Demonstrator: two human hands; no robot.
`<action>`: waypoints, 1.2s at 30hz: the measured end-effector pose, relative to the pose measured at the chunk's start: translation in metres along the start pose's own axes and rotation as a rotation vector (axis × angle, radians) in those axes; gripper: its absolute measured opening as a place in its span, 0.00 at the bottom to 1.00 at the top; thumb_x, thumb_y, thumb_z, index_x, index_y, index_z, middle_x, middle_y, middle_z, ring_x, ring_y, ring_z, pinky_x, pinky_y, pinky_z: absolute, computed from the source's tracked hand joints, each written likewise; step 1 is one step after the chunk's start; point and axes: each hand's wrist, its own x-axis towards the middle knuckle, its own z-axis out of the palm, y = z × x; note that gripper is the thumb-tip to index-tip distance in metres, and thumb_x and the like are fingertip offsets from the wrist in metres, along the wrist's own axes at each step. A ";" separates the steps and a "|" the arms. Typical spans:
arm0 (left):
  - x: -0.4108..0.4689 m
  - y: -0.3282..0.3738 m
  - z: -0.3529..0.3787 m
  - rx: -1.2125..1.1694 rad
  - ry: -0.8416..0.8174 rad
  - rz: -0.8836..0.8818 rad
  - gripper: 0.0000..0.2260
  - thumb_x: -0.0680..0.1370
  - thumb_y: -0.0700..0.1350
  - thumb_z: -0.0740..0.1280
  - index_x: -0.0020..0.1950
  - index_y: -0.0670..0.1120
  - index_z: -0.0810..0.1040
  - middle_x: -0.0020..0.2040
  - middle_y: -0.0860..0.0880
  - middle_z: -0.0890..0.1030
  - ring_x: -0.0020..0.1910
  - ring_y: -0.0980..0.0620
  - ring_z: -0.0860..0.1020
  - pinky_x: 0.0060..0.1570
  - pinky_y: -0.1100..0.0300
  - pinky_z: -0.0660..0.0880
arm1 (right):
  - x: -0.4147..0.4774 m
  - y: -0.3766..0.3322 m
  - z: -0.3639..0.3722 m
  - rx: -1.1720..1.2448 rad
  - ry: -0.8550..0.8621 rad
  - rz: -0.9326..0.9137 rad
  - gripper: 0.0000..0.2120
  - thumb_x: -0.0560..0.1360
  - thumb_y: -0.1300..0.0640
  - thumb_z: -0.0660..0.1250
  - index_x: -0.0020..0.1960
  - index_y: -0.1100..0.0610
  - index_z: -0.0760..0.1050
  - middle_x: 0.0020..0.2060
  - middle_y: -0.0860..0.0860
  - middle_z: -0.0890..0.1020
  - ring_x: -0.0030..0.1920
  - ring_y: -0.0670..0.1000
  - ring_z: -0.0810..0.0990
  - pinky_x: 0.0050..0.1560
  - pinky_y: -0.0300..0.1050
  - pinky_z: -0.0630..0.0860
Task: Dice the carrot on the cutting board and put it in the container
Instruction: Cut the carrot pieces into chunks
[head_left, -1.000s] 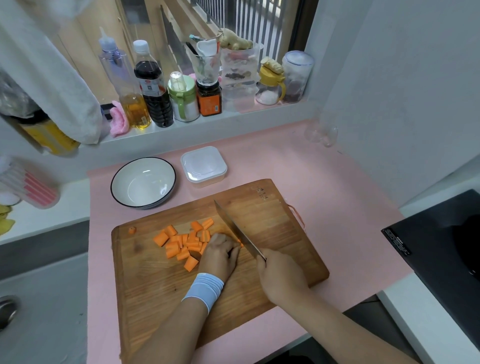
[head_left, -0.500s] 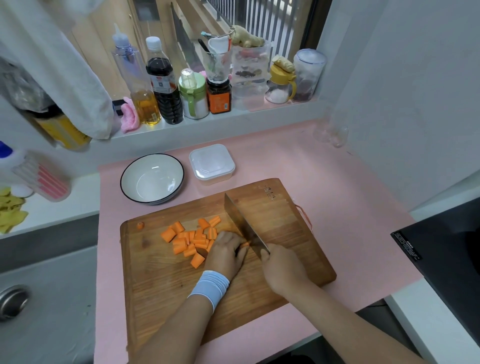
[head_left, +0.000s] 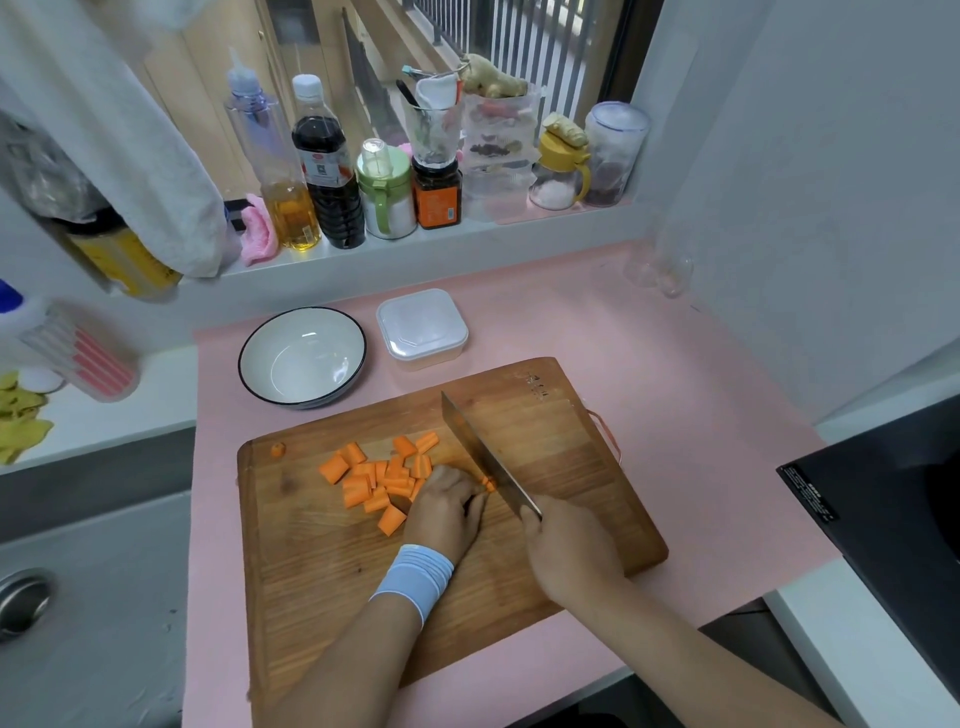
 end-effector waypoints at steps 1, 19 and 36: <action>0.000 0.000 0.000 -0.001 0.001 -0.004 0.07 0.70 0.35 0.75 0.37 0.44 0.80 0.37 0.50 0.78 0.43 0.53 0.73 0.46 0.65 0.70 | -0.001 0.001 0.000 -0.003 -0.007 0.003 0.15 0.85 0.46 0.53 0.49 0.47 0.77 0.39 0.43 0.79 0.41 0.45 0.79 0.44 0.46 0.79; -0.004 0.000 -0.001 -0.022 -0.017 -0.096 0.11 0.70 0.42 0.77 0.50 0.45 0.82 0.43 0.50 0.80 0.47 0.54 0.75 0.48 0.65 0.73 | 0.014 -0.006 0.000 0.019 -0.093 0.005 0.14 0.85 0.47 0.53 0.44 0.46 0.73 0.38 0.44 0.79 0.39 0.44 0.78 0.44 0.43 0.78; -0.006 -0.003 0.001 -0.022 0.026 -0.023 0.06 0.71 0.35 0.75 0.38 0.44 0.82 0.37 0.50 0.79 0.43 0.54 0.73 0.47 0.68 0.68 | -0.005 -0.002 0.000 -0.004 -0.062 0.011 0.14 0.84 0.48 0.55 0.49 0.49 0.78 0.40 0.45 0.80 0.43 0.48 0.80 0.48 0.50 0.80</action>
